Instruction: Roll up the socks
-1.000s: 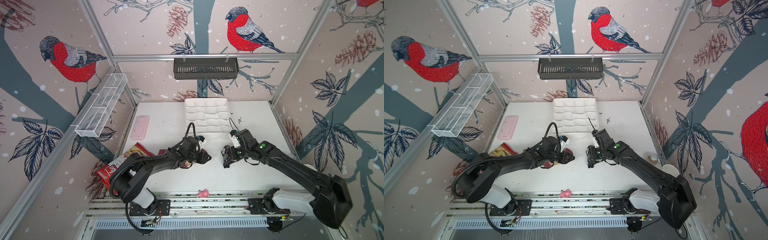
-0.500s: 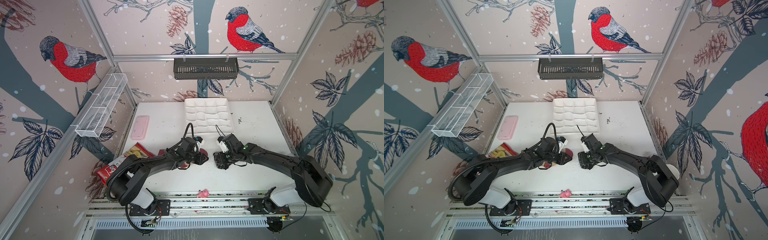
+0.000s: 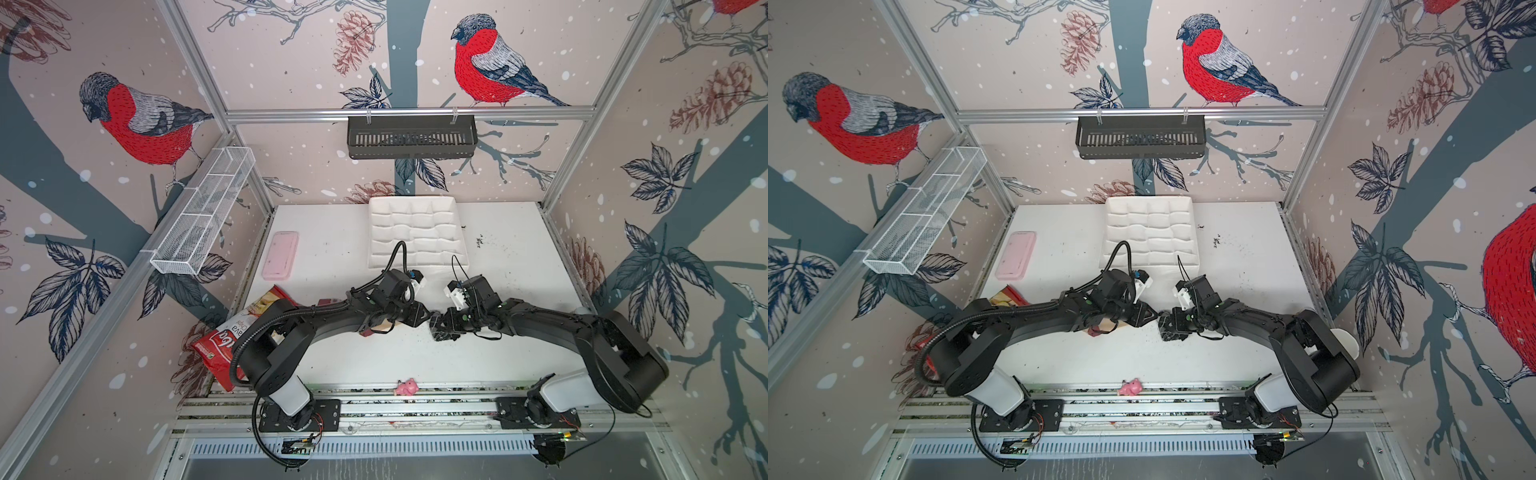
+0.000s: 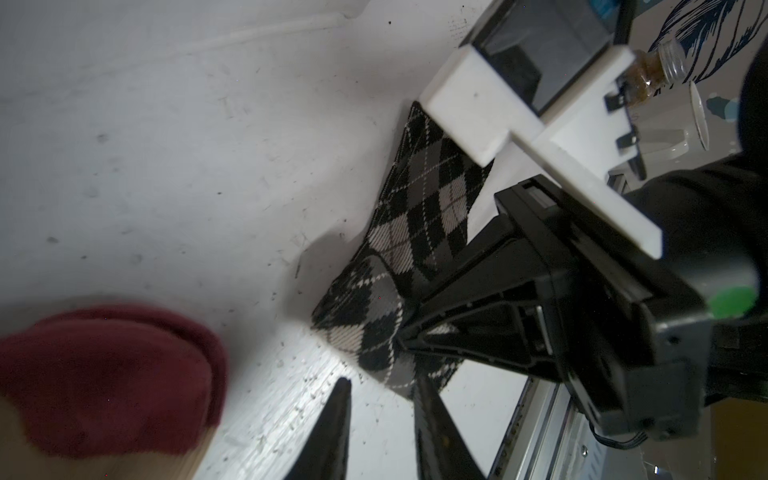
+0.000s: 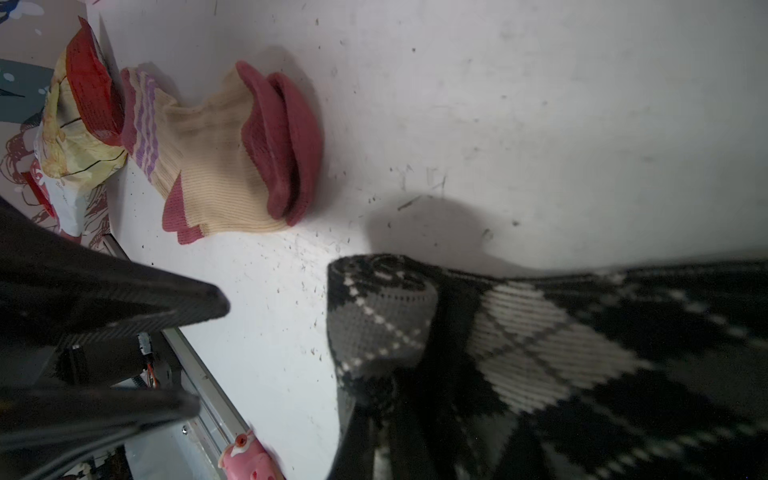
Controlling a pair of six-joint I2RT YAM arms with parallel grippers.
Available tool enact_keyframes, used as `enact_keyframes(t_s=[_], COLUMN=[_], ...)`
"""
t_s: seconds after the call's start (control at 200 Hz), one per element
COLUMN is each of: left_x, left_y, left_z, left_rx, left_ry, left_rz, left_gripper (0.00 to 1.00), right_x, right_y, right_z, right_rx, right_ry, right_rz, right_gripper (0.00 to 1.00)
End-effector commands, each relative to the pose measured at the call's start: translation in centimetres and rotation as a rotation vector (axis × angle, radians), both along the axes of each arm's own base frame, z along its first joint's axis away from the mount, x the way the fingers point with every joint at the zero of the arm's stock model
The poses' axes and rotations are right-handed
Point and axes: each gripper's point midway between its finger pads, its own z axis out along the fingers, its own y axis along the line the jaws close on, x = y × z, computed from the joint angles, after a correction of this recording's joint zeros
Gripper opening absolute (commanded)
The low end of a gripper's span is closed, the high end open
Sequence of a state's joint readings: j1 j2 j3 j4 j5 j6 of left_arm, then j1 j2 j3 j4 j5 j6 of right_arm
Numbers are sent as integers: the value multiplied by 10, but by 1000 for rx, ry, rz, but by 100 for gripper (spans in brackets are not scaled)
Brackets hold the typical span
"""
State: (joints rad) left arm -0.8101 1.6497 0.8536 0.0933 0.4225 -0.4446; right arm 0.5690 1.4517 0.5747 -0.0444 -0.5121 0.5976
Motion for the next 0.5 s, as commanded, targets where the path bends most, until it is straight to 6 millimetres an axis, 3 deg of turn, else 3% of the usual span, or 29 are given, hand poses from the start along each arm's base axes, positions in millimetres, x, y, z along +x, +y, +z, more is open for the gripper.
enact_keyframes(t_s=[0.0, 0.495], left_x=[0, 0], left_y=[-15, -46], left_z=[-3, -8], left_rx=[-8, -45], left_ry=[-1, 33], left_rz=[-36, -86], left_gripper=[28, 27], right_x=[-1, -6], right_y=[-10, -29], right_z=[-9, -34], right_rx=[-20, -69], right_ry=[14, 55], right_rz=[-26, -36], right_gripper=[2, 6])
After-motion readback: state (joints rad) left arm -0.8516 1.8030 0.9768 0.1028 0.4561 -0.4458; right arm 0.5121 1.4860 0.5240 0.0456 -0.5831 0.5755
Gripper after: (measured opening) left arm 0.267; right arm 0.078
